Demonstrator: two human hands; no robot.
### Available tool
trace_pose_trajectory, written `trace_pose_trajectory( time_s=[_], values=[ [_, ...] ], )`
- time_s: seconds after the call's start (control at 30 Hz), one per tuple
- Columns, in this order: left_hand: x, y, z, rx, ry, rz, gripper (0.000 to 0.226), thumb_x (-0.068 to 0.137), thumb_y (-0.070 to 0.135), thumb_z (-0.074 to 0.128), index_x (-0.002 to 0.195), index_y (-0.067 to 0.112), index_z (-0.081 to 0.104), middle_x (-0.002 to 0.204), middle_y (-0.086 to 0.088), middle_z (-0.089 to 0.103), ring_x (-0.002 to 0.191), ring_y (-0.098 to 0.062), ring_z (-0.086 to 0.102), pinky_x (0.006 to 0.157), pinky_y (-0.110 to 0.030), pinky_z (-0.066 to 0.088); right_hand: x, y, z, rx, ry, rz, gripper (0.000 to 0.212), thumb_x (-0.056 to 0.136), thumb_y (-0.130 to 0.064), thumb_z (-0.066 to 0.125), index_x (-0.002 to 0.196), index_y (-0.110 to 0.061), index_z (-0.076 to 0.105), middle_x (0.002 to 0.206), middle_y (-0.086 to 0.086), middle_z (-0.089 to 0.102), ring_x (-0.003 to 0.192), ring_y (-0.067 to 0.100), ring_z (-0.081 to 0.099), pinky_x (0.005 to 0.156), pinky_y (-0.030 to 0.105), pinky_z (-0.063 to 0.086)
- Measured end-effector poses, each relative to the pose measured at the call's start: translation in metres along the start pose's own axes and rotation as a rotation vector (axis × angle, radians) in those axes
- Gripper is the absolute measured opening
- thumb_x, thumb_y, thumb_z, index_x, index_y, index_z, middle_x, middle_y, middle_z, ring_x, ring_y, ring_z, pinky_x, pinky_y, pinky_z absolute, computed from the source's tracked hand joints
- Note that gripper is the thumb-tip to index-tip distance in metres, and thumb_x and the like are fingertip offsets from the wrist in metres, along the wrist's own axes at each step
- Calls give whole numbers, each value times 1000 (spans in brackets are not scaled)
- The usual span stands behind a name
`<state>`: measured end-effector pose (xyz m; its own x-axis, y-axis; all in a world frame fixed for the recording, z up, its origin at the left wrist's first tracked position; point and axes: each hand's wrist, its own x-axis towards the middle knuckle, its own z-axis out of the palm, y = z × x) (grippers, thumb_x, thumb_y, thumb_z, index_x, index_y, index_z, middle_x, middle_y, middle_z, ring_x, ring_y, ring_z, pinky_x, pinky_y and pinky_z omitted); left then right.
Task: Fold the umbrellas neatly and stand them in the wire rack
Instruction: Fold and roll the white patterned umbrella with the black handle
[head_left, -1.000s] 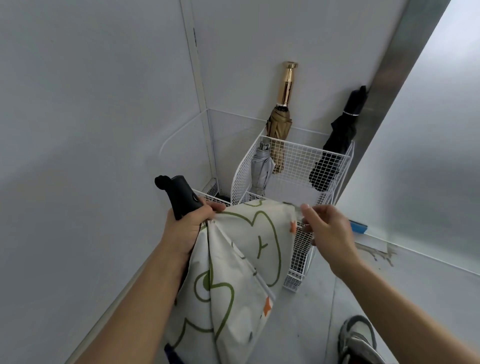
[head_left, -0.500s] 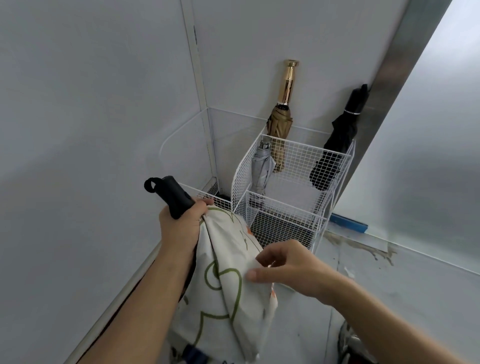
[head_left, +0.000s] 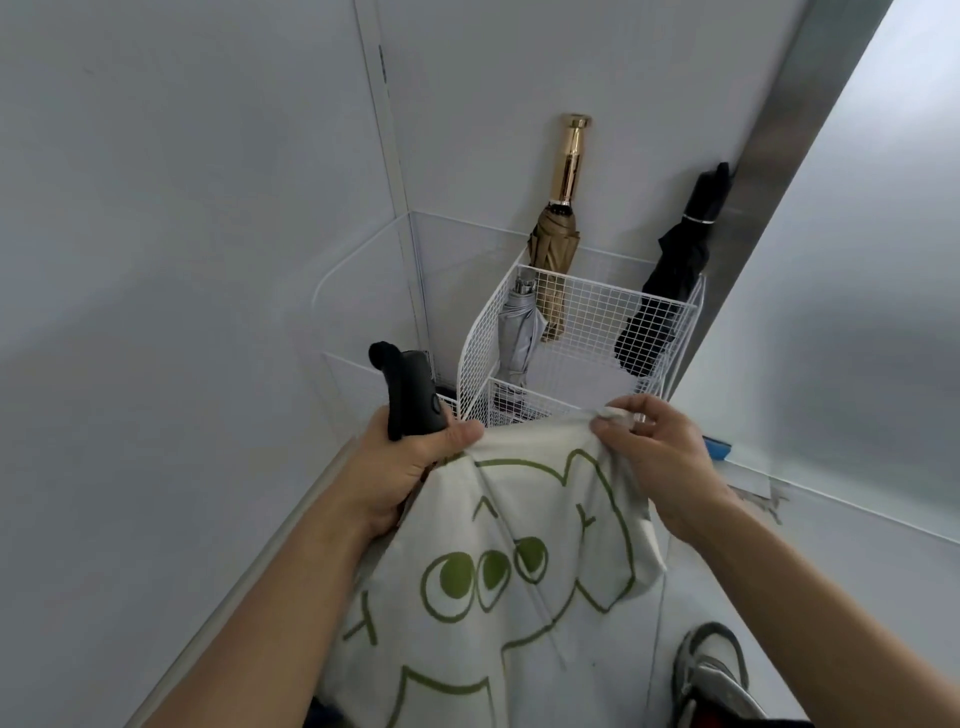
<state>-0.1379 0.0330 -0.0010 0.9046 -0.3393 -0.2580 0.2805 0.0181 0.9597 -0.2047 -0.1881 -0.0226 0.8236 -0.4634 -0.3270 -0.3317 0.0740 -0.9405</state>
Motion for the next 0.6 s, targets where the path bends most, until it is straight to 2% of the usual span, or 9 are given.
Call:
trace_pose_trajectory(
  time_s=[0.07,0.13,0.2,0.27,0.3,0.37,0.47,0.53,0.6],
  values=[
    [-2,1,6,-107,-83,-9,27,61,7,77,68,11,52,67,-4,54,59,-13,54,56,-21,50,2,4,2,-9,73,-52,18,88,-19,73,102,-22,63,95,4,71,88,24,68,78,36,57],
    [-2,1,7,-164,-65,-3,26,60,3,75,68,11,51,70,-5,58,62,-13,57,58,-22,53,6,7,0,14,82,-28,26,86,-26,75,109,-24,62,99,4,72,89,24,70,74,36,59],
    [0,-1,3,-229,7,-1,28,58,2,75,67,12,51,67,-2,60,61,-13,58,57,-24,54,7,7,-4,-17,-53,93,34,85,-37,73,115,-22,64,100,5,74,89,25,73,76,39,61],
    [4,-2,-6,-279,67,9,35,54,-5,79,67,12,51,66,0,63,60,-13,60,57,-24,54,6,8,-6,-178,-234,194,35,84,-45,71,106,-17,71,93,3,78,85,22,75,75,37,62],
    [6,-2,-12,-290,77,14,35,52,-7,78,65,12,52,68,-1,65,61,-13,62,58,-24,55,6,10,-4,-271,-263,198,35,84,-45,72,100,-14,74,88,2,78,82,20,75,75,36,62],
    [9,-1,-22,-316,34,8,29,50,-3,75,60,15,55,74,-3,66,66,-13,63,64,-26,56,7,14,0,-340,-185,123,34,83,-42,74,90,-9,76,83,6,77,79,22,74,74,35,62],
    [8,2,-31,-381,-48,-33,26,49,0,74,56,18,57,77,-3,65,70,-14,62,71,-26,55,9,14,2,-231,-36,15,31,80,-37,78,83,-6,75,78,10,73,70,19,67,60,27,58],
    [8,2,-31,-395,43,-54,27,62,-4,72,57,18,57,78,-3,65,68,-15,61,67,-26,57,11,14,-3,-221,68,-71,20,82,-31,77,81,-12,74,76,5,71,71,18,64,62,28,55],
    [8,2,-29,-355,264,-92,26,76,-7,65,62,15,59,77,-5,63,66,-16,61,60,-26,56,12,16,-7,-311,192,-191,12,85,-29,75,82,-19,71,78,1,70,78,21,66,72,33,56]
  ],
)
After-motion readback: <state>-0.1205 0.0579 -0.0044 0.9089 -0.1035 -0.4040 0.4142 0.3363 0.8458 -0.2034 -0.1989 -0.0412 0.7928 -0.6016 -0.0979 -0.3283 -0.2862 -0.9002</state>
